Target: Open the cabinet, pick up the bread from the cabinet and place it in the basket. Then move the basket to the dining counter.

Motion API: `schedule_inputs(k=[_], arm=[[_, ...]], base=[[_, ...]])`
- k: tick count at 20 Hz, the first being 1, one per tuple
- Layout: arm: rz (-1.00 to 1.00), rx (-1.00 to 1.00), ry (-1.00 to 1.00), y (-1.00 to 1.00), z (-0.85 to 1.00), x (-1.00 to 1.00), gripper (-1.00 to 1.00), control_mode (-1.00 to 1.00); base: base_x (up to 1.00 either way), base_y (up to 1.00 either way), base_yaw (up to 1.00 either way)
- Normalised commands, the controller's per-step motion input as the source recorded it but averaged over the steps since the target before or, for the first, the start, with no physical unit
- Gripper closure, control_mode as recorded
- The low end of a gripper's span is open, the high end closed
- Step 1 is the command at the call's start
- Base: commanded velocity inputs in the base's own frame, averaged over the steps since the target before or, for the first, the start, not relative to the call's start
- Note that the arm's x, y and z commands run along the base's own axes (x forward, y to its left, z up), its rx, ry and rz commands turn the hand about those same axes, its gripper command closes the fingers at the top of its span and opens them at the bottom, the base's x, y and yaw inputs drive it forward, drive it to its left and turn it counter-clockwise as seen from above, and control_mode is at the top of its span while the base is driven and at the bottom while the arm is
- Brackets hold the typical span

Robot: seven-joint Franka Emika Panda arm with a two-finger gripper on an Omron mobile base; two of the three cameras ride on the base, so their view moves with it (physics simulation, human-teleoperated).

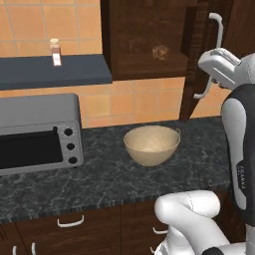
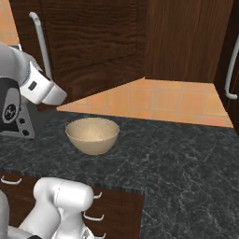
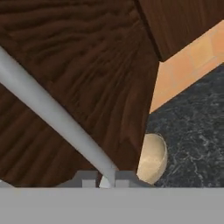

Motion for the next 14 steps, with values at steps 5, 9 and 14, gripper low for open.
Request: schedule_inputs(k=[5,9,14], arm=[[0.00,0.25,-0.06,0.27,-0.04,-0.65,-1.00,-1.00],[-0.05,0.18,0.06,0.98,-0.10,0.22,-1.00,-1.00],[-0.33,0.16,0.03,1.00,-0.41,0.98,-1.00,-1.00]], base=[[0.00,0.00,0.00],[0.00,0.00,0.00],[0.00,0.00,0.00]])
